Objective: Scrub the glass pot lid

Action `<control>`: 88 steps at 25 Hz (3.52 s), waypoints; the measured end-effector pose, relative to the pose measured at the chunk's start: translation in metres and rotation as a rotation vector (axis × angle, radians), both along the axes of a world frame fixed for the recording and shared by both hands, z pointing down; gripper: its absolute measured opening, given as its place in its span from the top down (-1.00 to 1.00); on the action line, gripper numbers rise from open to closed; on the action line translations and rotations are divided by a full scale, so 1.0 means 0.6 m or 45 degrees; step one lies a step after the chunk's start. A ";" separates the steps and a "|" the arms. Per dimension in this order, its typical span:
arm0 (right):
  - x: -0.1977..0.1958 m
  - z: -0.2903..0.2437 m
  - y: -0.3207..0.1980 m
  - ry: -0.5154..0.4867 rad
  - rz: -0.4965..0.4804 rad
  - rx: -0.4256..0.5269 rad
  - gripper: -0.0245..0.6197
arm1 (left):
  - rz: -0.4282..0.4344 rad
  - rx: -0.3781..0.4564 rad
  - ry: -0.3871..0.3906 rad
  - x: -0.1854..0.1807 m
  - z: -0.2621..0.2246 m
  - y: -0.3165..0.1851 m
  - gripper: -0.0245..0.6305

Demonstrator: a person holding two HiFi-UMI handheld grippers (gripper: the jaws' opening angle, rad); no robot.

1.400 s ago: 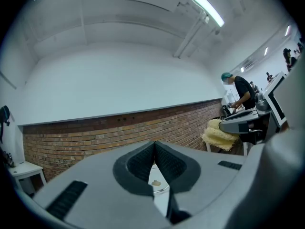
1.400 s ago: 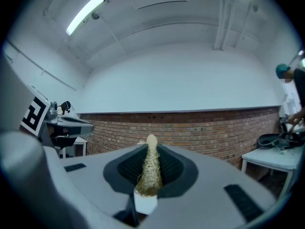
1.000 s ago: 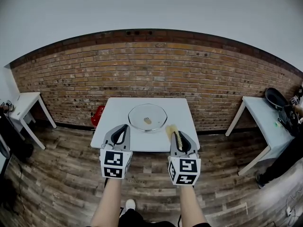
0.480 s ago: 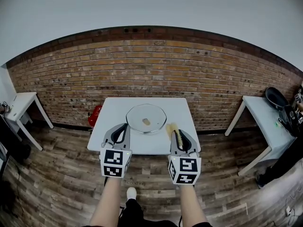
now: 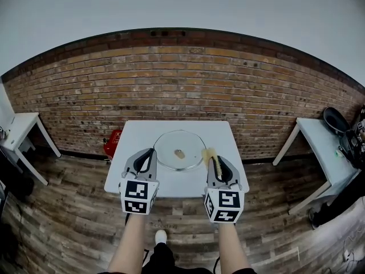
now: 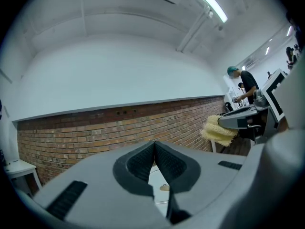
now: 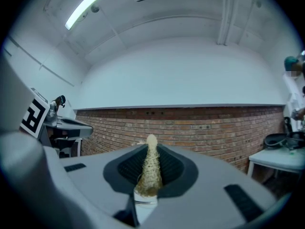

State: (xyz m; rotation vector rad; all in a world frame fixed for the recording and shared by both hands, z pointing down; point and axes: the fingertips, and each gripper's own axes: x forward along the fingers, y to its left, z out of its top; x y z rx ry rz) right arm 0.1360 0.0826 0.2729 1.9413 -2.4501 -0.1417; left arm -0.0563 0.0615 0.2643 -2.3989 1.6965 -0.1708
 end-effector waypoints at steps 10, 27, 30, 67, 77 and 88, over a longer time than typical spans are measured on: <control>-0.023 0.036 -0.097 0.015 0.022 -0.045 0.74 | 0.003 -0.067 0.035 -0.034 0.049 -0.100 0.89; -0.080 0.048 -0.304 0.004 0.053 -0.072 0.74 | 0.068 -0.130 0.018 -0.069 0.083 -0.305 0.89; -0.091 0.055 -0.334 0.009 0.061 -0.085 0.74 | 0.077 -0.146 0.024 -0.081 0.092 -0.336 0.89; -0.092 0.087 -0.469 -0.005 0.092 -0.151 0.74 | 0.110 -0.245 0.027 -0.095 0.140 -0.468 0.89; -0.072 0.091 -0.477 -0.004 0.046 -0.158 0.74 | 0.070 -0.261 0.022 -0.080 0.143 -0.476 0.89; -0.054 0.112 -0.497 0.000 0.054 -0.186 0.74 | 0.075 -0.295 0.036 -0.067 0.164 -0.506 0.89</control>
